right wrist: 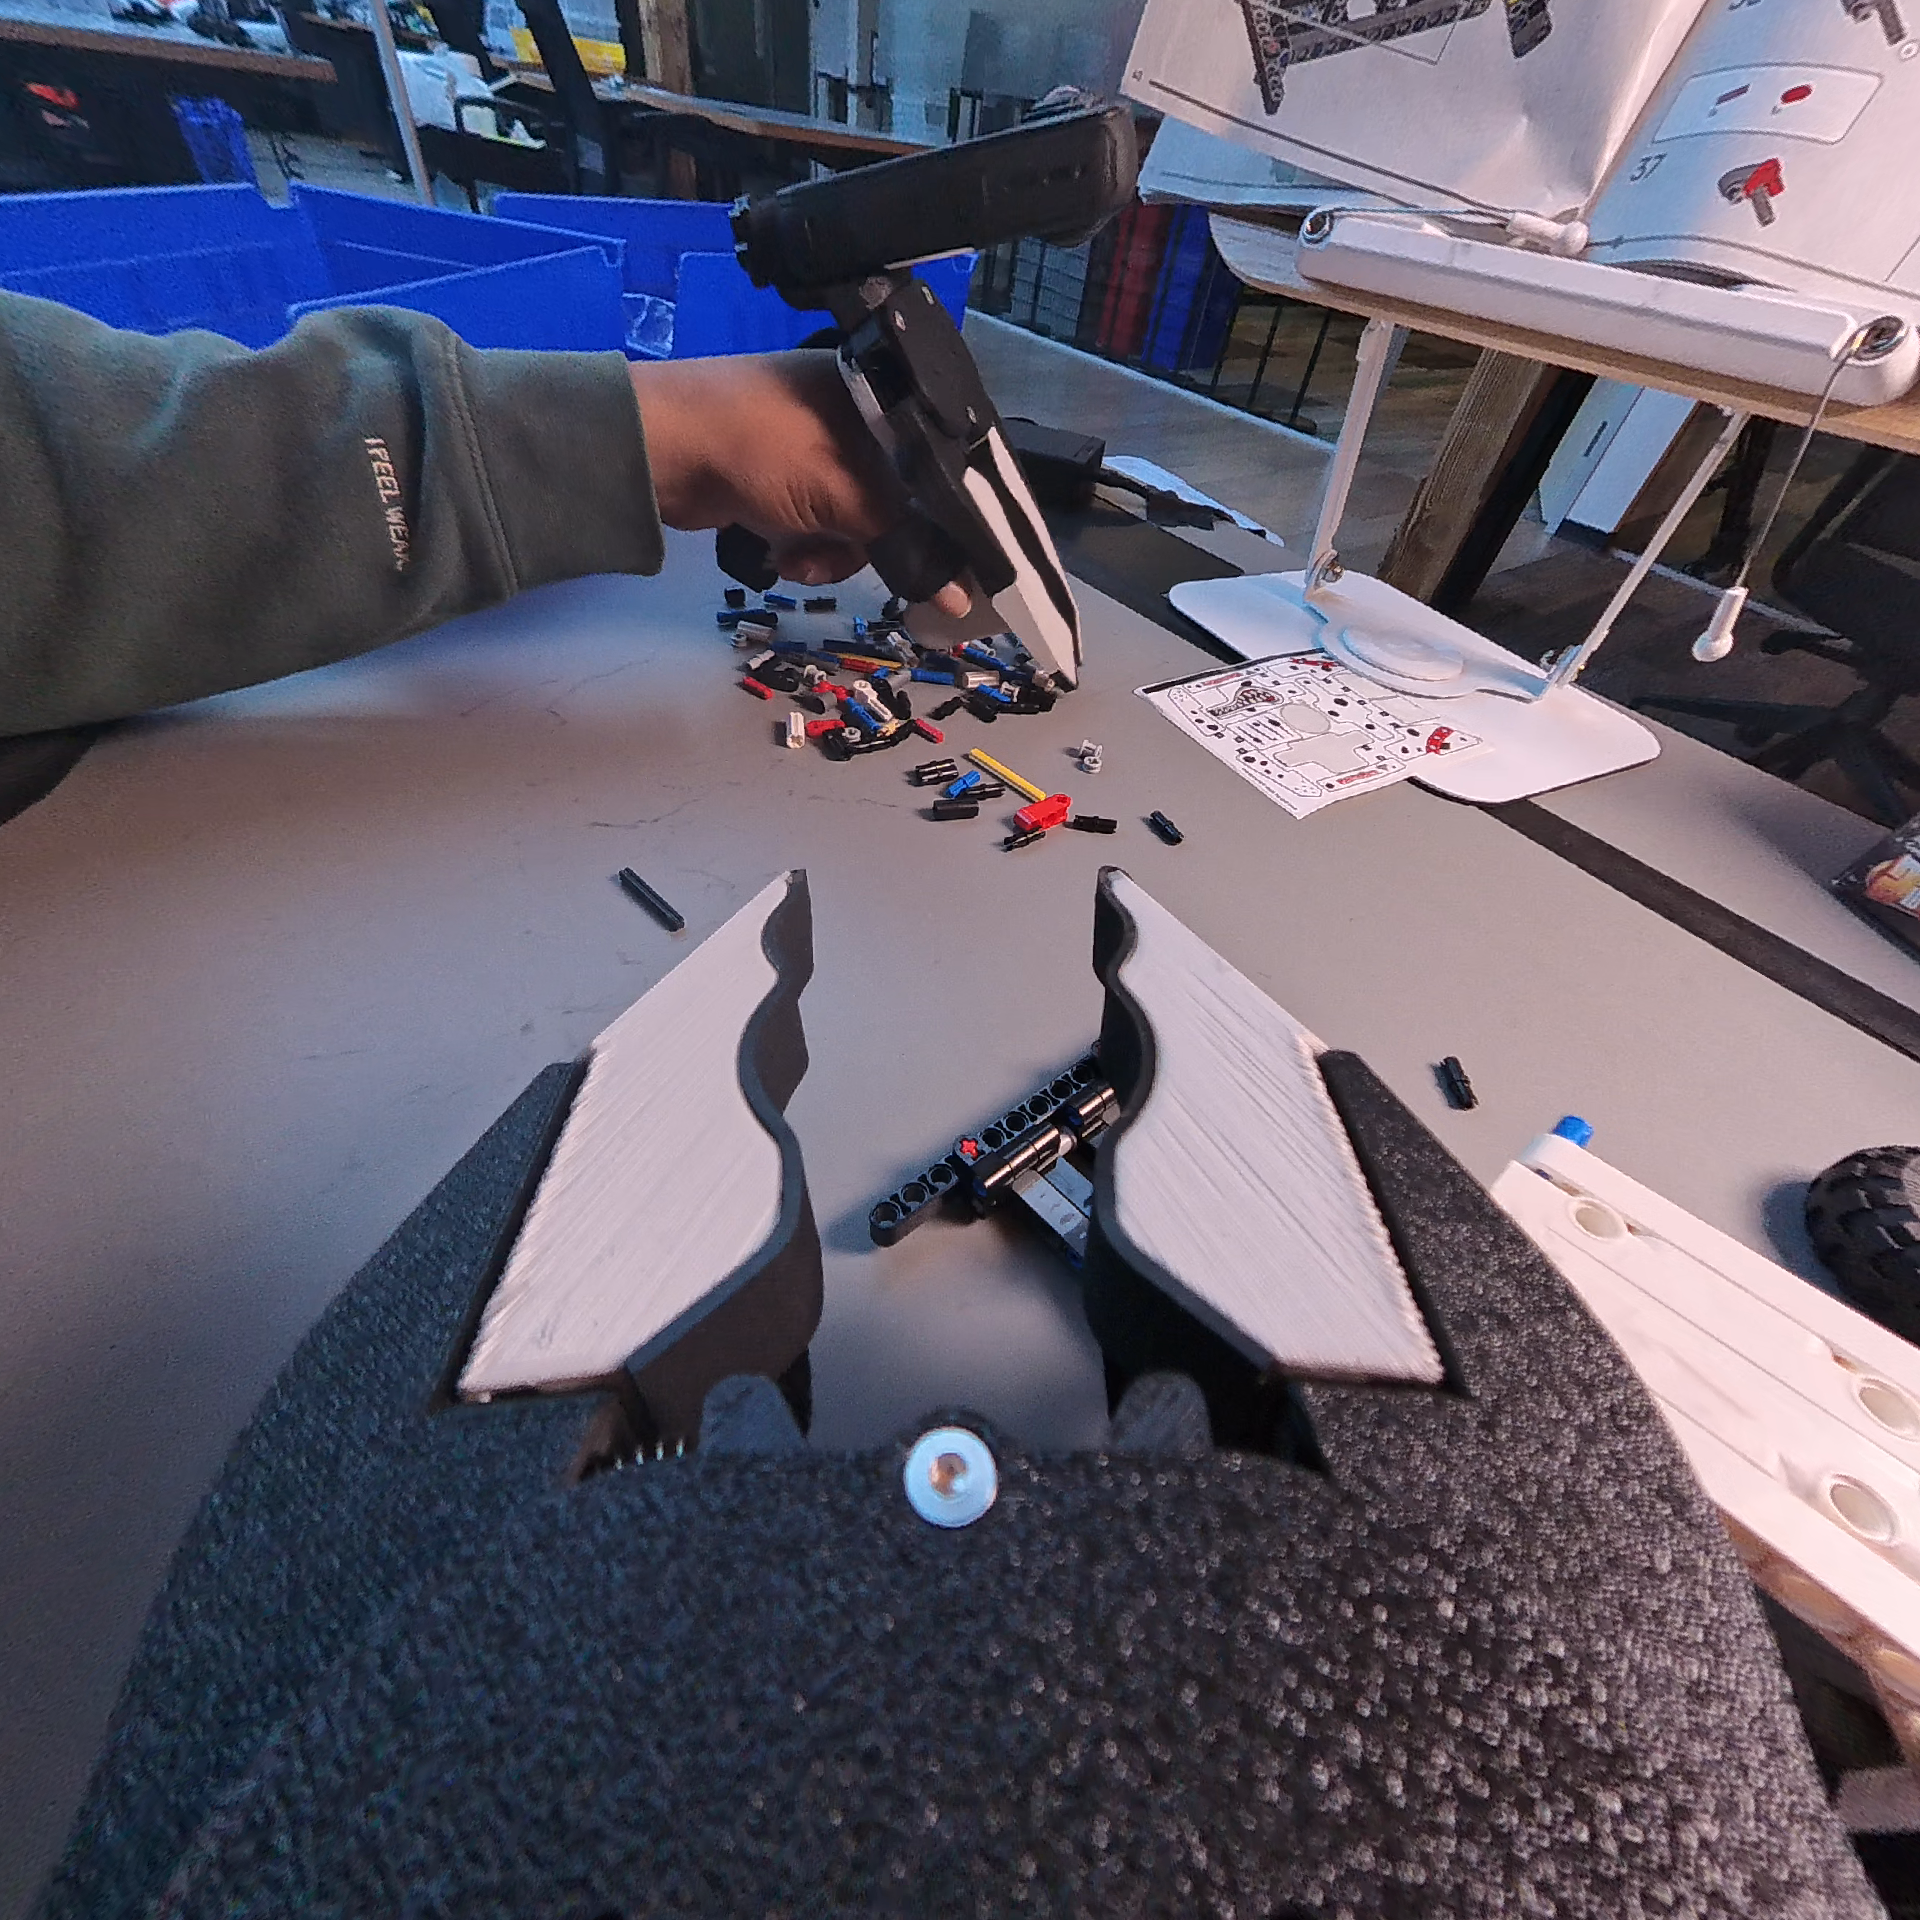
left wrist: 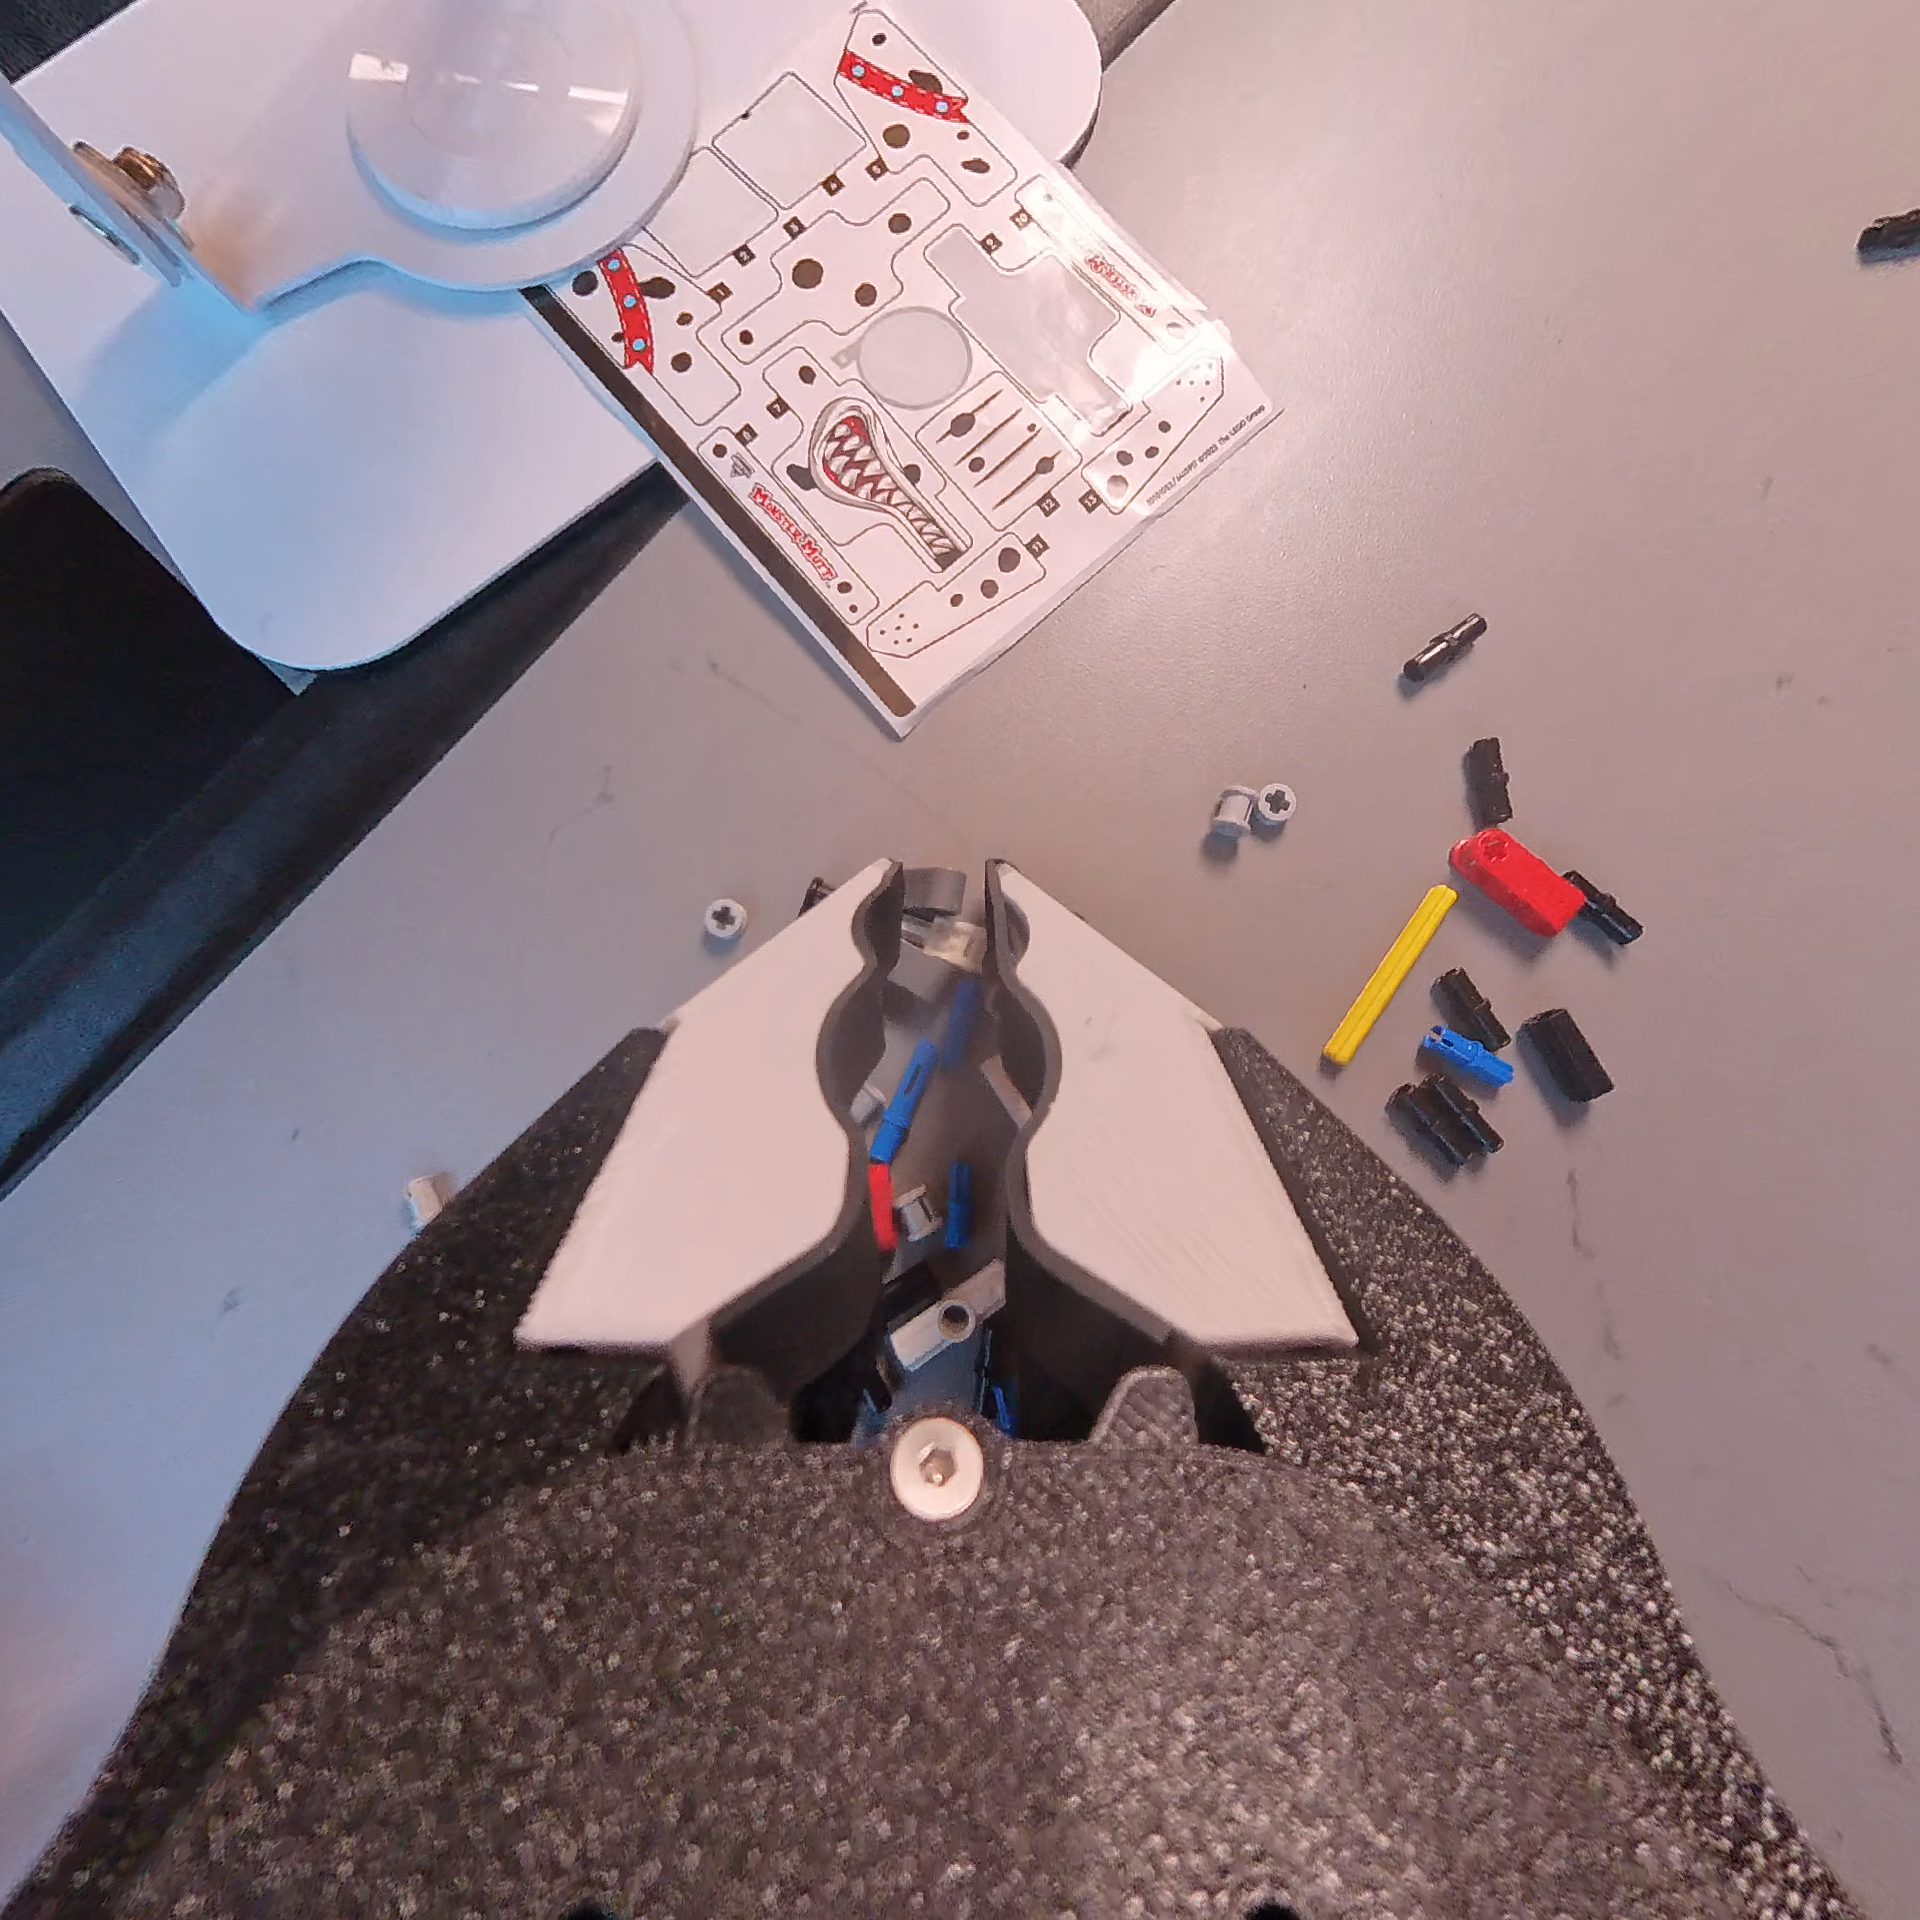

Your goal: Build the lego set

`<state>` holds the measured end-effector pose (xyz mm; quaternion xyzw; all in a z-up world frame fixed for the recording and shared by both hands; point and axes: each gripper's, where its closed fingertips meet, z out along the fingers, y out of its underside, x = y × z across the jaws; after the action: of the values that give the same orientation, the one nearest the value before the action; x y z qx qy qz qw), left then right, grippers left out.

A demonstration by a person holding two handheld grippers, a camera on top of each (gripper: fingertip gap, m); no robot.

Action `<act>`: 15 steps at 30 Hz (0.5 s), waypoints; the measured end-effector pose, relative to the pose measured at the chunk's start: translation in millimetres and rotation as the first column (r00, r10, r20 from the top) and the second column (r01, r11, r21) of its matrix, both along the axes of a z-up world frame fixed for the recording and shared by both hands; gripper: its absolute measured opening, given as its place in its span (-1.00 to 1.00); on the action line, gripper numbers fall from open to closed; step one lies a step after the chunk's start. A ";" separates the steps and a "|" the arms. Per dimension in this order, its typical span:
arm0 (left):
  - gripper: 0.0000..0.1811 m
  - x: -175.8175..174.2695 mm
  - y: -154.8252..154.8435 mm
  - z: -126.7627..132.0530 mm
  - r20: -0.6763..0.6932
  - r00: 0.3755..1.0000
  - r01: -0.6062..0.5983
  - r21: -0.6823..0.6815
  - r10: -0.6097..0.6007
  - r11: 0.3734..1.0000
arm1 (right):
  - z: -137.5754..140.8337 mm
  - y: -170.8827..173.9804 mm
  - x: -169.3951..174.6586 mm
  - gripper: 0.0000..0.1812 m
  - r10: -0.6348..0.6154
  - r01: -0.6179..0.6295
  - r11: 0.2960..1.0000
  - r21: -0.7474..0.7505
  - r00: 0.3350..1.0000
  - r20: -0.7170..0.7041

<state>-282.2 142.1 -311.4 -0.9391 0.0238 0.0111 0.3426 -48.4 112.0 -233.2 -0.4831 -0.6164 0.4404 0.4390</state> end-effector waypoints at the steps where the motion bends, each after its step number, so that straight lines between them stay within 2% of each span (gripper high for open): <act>1: -0.83 -1.2 -1.2 -0.6 -0.007 1.000 -0.002 -0.003 0.001 1.000 | 0.0 0.0 0.0 -0.40 0.000 0.000 1.000 0.000 1.000 0.000; 11: -0.85 -5.3 -5.5 -2.2 -0.012 1.000 0.000 0.027 0.001 1.000 | -0.9 0.2 -0.3 -0.42 0.000 0.000 1.000 0.012 1.000 0.000; 15: -0.85 -2.7 -1.4 10.9 -0.008 1.000 0.017 0.100 -0.016 0.995 | -0.8 0.2 -0.2 -0.42 0.000 0.000 1.000 0.012 1.000 0.000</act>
<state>-284.9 140.7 -300.6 -0.9205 0.0323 0.0128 0.3892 -48.6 112.2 -234.0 -0.4804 -0.6190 0.4370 0.4417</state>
